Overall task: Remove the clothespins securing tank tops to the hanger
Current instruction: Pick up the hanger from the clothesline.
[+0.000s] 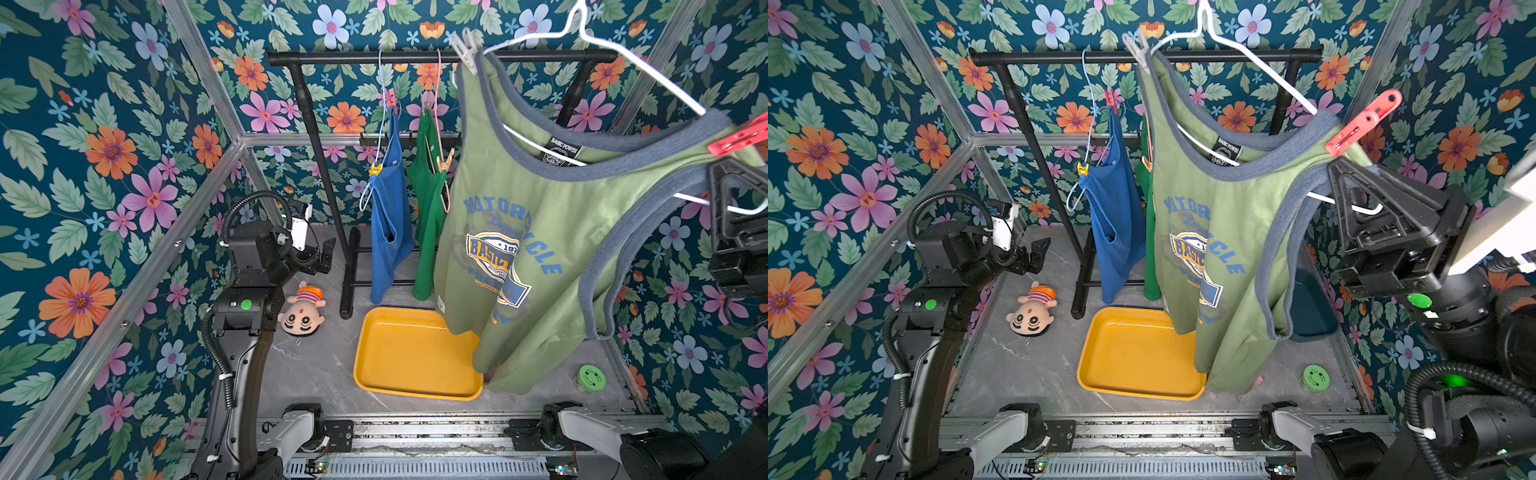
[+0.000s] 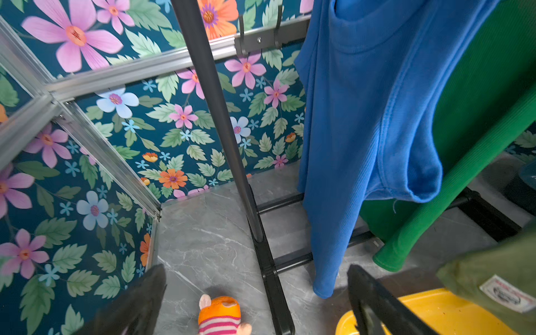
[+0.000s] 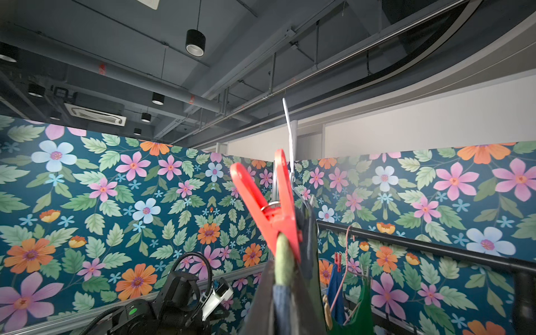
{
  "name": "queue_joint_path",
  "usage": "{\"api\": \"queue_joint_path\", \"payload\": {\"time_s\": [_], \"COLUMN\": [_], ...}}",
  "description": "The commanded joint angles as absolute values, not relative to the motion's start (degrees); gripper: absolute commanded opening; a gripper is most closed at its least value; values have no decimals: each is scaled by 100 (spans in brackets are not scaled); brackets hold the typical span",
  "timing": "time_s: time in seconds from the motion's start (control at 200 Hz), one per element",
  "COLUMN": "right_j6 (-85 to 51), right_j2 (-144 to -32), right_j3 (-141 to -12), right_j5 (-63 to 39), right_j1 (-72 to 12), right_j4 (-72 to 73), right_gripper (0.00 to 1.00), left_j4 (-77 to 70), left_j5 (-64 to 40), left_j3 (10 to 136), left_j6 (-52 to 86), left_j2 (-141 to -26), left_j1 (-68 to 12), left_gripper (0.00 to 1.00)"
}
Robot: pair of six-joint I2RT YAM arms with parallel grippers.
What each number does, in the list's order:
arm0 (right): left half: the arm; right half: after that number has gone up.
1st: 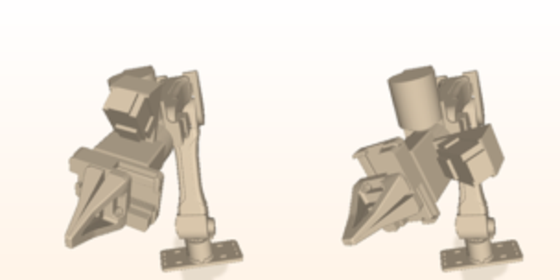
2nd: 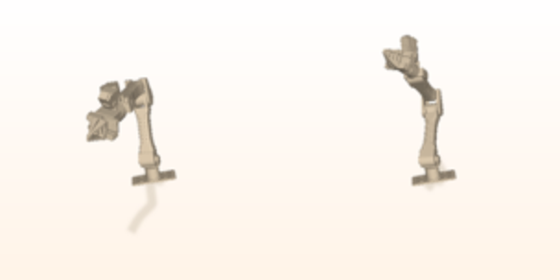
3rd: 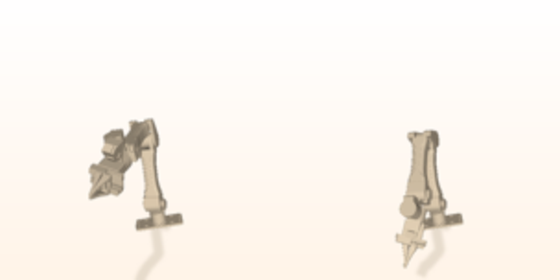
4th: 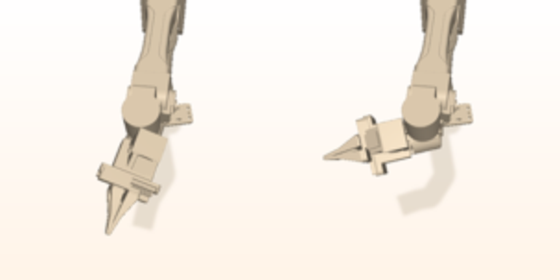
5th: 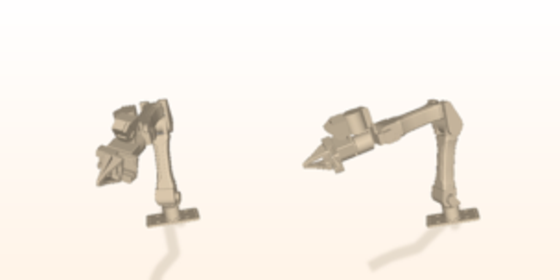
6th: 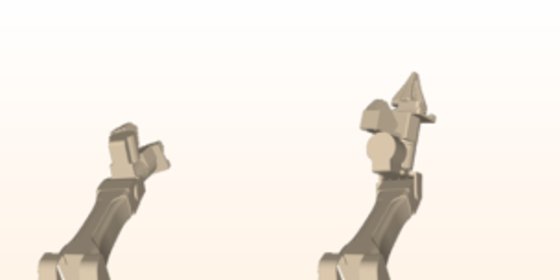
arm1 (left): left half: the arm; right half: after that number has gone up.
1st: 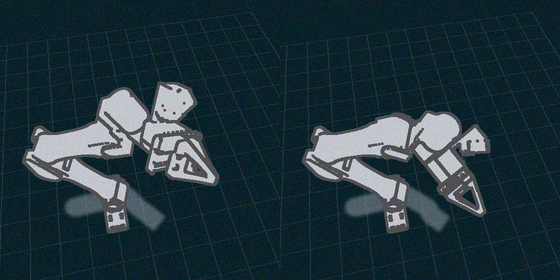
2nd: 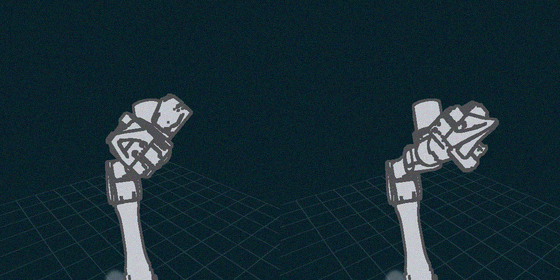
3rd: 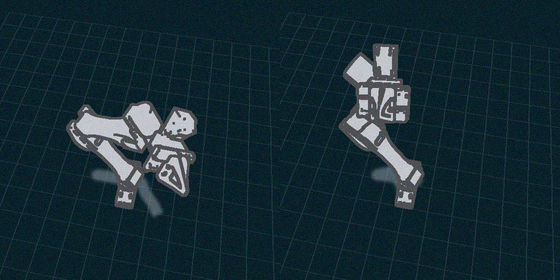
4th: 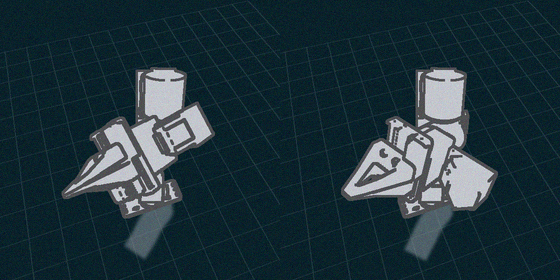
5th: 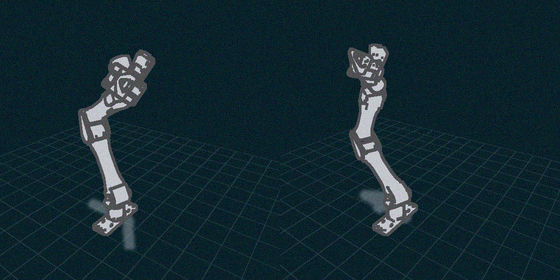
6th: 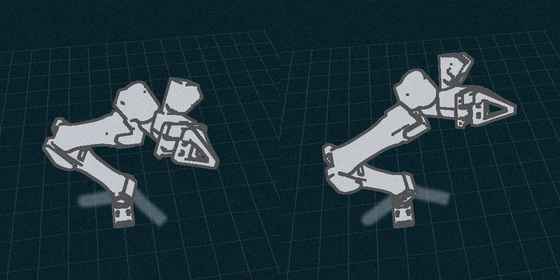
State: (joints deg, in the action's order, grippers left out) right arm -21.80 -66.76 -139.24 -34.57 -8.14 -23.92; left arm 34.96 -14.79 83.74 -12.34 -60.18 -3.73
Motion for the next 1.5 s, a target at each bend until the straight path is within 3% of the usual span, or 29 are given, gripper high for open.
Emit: {"api": "queue_joint_path", "payload": {"time_s": [0.0, 0.265, 0.595, 0.94, 1.26, 1.495], "right_j6": [-2819, -3908, -4888, -5779, -6748, -7057], "right_j2": [-6757, -7073, -7267, -7469, -8302, -8093], "right_j3": [-13981, -13917, -13350, -12636, -13899, -13179], "right_j5": [-3849, -4235, -4623, -4904, -4994, -4944], "right_j1": [-820, -818, -820, -817, -822, -822], "right_j4": [-1633, -837, 210, 1369, 1744, 2345], "right_gripper": [0, 0, 0, 0, 0, 0], "left_j4": [3655, 3481, 3762, 3851, 3711, 3674], "left_j5": [-1333, -578, 2, -107, -72, -73], "left_j3": [8464, 8412, 9241, 9565, 9237, 9132], "left_j6": [-1315, -1408, -1439, -1323, -1268, -1253], "left_j2": [-5893, -5379, -5370, -5390, -5267, -5225], "left_j1": [-369, -369, -367, -360, -353, -334], "left_gripper": [100, 100, 100, 100, 100, 100]}}
